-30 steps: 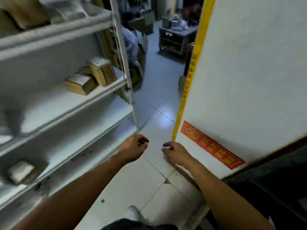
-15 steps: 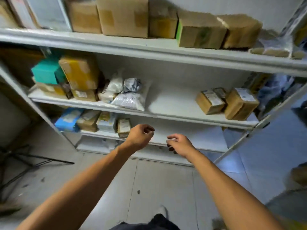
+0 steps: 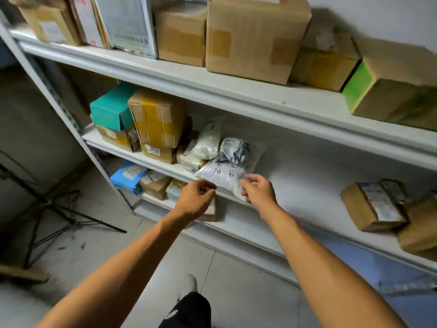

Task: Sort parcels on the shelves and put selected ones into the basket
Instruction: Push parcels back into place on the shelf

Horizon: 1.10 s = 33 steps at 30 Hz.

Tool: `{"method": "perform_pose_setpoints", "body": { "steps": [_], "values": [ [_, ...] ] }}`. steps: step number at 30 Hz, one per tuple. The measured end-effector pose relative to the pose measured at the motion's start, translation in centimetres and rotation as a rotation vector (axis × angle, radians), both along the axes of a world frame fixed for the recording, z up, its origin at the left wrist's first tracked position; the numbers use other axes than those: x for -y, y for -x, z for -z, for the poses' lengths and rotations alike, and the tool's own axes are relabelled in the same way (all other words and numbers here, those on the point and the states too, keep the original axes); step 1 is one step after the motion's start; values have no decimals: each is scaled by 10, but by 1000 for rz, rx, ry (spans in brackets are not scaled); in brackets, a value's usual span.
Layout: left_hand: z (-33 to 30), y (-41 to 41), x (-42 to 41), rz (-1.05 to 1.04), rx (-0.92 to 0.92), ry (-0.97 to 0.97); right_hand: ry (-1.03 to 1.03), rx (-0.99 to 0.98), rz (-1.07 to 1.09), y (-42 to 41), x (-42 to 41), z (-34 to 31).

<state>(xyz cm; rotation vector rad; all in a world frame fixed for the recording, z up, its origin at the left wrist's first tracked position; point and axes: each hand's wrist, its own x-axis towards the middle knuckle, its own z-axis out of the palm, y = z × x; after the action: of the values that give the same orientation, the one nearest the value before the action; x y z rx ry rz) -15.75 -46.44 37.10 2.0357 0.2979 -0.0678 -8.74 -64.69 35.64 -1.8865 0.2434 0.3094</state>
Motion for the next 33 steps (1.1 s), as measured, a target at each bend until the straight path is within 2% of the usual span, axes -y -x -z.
{"method": "perform_pose_setpoints", "body": {
  "steps": [3,7,9,11,12,14,16,17,18,19,20,23,25,26,29,31,33],
  "values": [
    [2,-46,-21,36,0,40,56,6,163,-69,-28,-13],
    [1,-89,-45,111,12,88,115,-149,231,-130,-67,-14],
    [-3,-104,-54,191,-38,111,169,-186,261,-140,-78,-4],
    [-5,-116,-63,278,-99,113,98,-191,320,-138,-77,6],
    [-5,-120,-66,319,-73,83,29,-198,339,-131,-73,9],
    [-5,-127,-65,393,186,-143,-87,-229,394,-113,-61,10],
    [-2,-137,-52,558,482,-559,-187,-271,434,-101,-49,7],
    [-4,-142,-41,611,532,-685,-269,-272,420,-98,-43,3],
    [-3,-148,-30,621,514,-679,-378,-261,391,-95,-39,-3],
    [-3,-152,-20,588,473,-532,-470,-229,401,-94,-35,-9],
    [-4,-155,-10,494,394,-284,-521,-183,443,-94,-31,-16],
    [-7,-166,8,153,18,604,-344,4,744,-96,-7,-26],
    [-15,-169,12,90,-329,1111,-371,-43,735,-92,8,-25],
    [-18,-168,11,57,-440,1243,-447,-122,648,-88,11,-24],
    [-25,-161,12,26,-561,1389,-577,-264,436,-78,15,-27],
    [-24,-159,19,2,-549,1403,-605,-262,387,-76,21,-31],
    [-13,-159,29,-36,-369,1218,-483,-263,404,-77,25,-35]
  ]
}}
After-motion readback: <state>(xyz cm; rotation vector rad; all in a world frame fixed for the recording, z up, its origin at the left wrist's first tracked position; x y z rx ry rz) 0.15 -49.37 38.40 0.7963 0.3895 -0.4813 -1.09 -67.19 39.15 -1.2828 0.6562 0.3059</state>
